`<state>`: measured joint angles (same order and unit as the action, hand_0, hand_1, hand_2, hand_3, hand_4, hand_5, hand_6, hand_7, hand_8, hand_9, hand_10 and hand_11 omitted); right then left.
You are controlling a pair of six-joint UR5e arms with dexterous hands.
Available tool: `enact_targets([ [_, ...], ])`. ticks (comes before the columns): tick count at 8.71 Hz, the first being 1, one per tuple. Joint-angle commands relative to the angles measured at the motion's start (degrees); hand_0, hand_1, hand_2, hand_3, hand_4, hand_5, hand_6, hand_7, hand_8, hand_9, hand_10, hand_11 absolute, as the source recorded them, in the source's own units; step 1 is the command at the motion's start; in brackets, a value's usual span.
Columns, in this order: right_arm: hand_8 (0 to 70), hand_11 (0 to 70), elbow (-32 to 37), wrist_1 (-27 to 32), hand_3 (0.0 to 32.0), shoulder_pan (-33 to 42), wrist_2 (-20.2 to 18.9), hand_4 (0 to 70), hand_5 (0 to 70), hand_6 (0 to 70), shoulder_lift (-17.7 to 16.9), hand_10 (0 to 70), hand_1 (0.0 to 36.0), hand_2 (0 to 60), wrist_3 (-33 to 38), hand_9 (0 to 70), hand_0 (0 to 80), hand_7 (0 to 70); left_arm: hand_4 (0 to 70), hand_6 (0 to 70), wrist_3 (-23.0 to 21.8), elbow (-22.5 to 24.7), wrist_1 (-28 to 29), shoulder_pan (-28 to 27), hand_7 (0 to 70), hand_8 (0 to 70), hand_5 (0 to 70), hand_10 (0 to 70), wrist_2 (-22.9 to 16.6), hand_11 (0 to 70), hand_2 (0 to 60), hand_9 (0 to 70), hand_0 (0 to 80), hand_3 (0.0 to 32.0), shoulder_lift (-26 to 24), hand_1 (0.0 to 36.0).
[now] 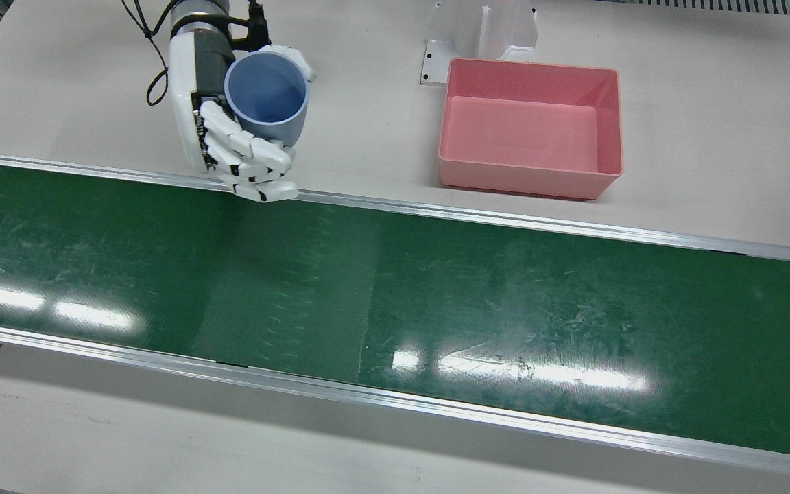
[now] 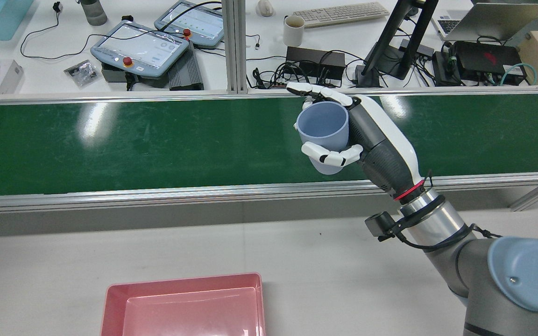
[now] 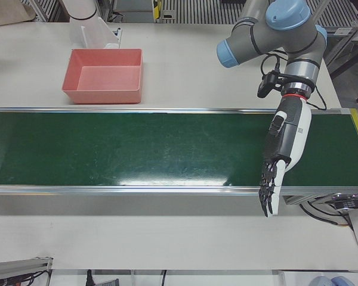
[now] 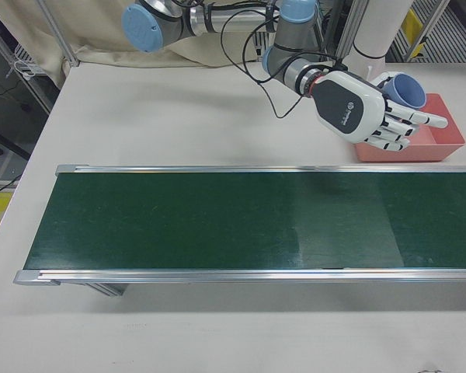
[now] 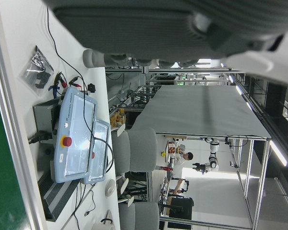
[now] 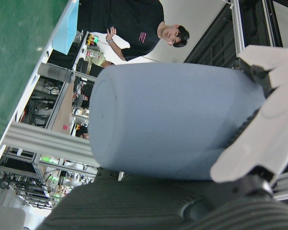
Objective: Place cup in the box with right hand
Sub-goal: 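Lift the blue cup off the belt and carry it toward the pink tray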
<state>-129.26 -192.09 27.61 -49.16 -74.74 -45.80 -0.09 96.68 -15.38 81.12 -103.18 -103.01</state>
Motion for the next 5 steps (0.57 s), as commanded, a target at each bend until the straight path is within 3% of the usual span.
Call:
enact_targets([
  [1, 55.7, 39.7, -1.2, -0.9, 0.0, -3.8, -9.0, 0.0, 13.0, 30.1, 0.2, 26.6, 21.7, 60.0, -7.2, 70.0, 34.7, 70.0, 0.0, 0.0, 0.0, 0.0, 0.0, 0.0, 0.0, 0.0, 0.0, 0.0, 0.0, 0.0, 0.0, 0.0, 0.0, 0.0, 0.0, 0.0],
  [2, 57.4, 41.9, -3.8, -4.5, 0.0, -2.1, -14.2, 0.0, 13.4, 30.7, 0.4, 28.3, 20.7, 60.0, -14.0, 70.0, 34.7, 70.0, 0.0, 0.0, 0.0, 0.0, 0.0, 0.0, 0.0, 0.0, 0.0, 0.0, 0.0, 0.0, 0.0, 0.0, 0.0, 0.0, 0.0, 0.0],
  [3, 57.9, 43.4, -4.9, -5.9, 0.0, -1.9, -16.1, 0.0, 13.4, 31.6, 0.2, 29.6, 20.2, 60.0, -18.2, 70.0, 37.3, 70.0, 0.0, 0.0, 0.0, 0.0, 0.0, 0.0, 0.0, 0.0, 0.0, 0.0, 0.0, 0.0, 0.0, 0.0, 0.0, 0.0, 0.0, 0.0],
  [4, 58.2, 43.7, -4.8, -5.9, 0.0, -2.0, -18.6, 4.4, 13.4, 32.7, 0.4, 29.8, 20.2, 60.0, -21.8, 70.0, 39.2, 70.0, 0.0, 0.0, 0.0, 0.0, 0.0, 0.0, 0.0, 0.0, 0.0, 0.0, -0.1, 0.0, 0.0, 0.0, 0.0, 0.0, 0.0, 0.0],
  [5, 56.1, 44.4, -4.6, -5.8, 0.0, -2.9, -19.6, 1.0, 13.3, 31.6, 0.7, 30.2, 21.0, 60.0, -25.8, 70.0, 38.7, 70.0, 0.0, 0.0, 0.0, 0.0, 0.0, 0.0, 0.0, 0.0, 0.0, 0.0, 0.0, 0.0, 0.0, 0.0, 0.0, 0.0, 0.0, 0.0],
])
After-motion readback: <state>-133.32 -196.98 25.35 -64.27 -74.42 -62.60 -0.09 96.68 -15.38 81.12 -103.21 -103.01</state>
